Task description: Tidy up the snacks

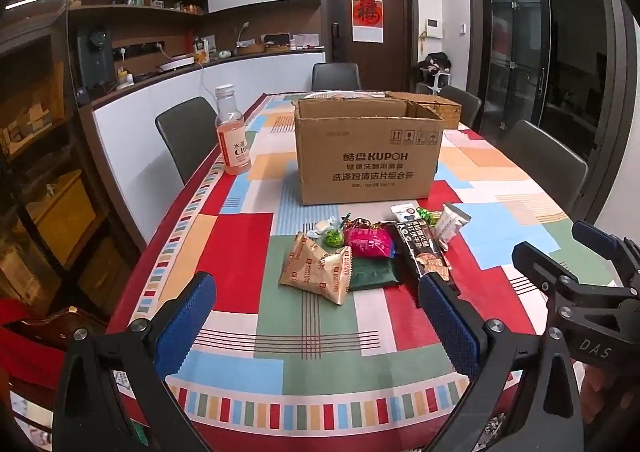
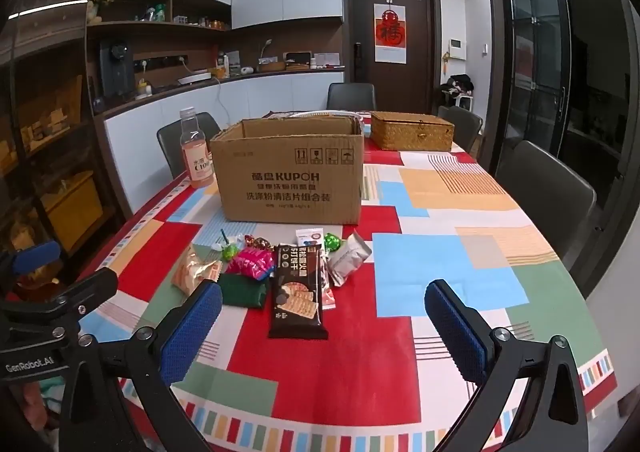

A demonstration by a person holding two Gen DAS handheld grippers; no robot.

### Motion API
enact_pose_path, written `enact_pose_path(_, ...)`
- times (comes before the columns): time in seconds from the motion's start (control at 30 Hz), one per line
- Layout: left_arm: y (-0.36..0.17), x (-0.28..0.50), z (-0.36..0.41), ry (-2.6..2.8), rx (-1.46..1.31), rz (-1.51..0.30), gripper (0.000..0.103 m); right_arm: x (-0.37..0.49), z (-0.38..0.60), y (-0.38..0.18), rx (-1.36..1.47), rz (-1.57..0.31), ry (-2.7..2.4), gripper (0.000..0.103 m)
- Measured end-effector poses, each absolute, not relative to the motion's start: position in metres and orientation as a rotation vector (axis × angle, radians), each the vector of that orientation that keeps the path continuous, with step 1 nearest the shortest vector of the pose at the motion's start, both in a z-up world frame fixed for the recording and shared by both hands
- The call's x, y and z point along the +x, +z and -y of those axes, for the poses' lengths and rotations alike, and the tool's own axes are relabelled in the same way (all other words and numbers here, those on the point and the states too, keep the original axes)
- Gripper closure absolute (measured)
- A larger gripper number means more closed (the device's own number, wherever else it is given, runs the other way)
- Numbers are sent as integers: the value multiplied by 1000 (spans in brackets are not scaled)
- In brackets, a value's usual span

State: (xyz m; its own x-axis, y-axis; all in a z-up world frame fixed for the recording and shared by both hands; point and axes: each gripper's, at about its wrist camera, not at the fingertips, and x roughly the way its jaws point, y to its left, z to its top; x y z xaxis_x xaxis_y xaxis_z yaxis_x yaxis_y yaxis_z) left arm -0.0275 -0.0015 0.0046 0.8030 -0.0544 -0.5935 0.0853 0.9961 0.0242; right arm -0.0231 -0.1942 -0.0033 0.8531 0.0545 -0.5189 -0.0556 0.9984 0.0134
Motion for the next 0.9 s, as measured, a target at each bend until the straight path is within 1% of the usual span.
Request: enact_pose_path(0.9,13,-38,2,-69,56,-605,0,-38,191,3,-21,-501,72,0)
